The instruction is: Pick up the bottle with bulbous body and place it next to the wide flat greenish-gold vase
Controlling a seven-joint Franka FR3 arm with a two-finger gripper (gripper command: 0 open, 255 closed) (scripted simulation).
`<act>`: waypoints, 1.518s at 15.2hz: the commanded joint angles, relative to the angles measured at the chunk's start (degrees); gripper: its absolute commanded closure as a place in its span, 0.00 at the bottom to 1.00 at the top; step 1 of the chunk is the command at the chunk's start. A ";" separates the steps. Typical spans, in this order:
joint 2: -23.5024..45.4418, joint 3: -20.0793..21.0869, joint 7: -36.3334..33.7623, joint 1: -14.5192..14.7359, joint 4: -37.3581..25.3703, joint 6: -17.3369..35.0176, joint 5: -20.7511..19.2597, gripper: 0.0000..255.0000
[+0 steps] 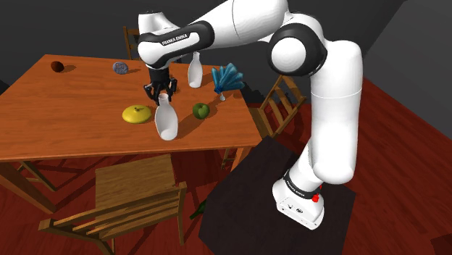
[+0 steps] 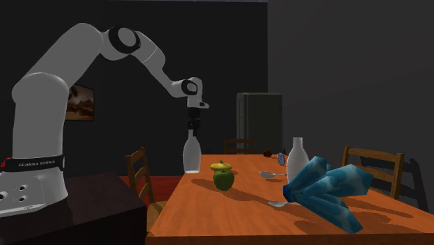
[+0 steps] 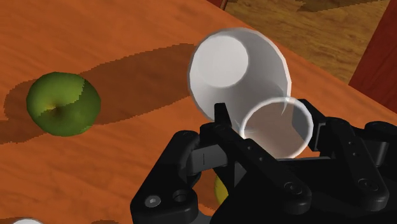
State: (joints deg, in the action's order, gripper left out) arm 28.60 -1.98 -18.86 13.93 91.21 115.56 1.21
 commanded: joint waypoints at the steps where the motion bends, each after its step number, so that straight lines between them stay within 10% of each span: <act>1: 0.36 0.01 0.02 0.00 0.96 1.39 0.03 1.00; 11: 1.21 0.03 0.05 -0.01 1.62 2.90 0.06 1.00; 12: 1.22 0.03 0.05 -0.01 1.61 2.90 0.06 0.00; 23: -1.02 -0.03 -0.03 -0.02 -2.44 -3.39 -0.05 0.00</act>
State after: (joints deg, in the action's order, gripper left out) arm 27.59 -2.01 -18.91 13.94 89.09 112.55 1.16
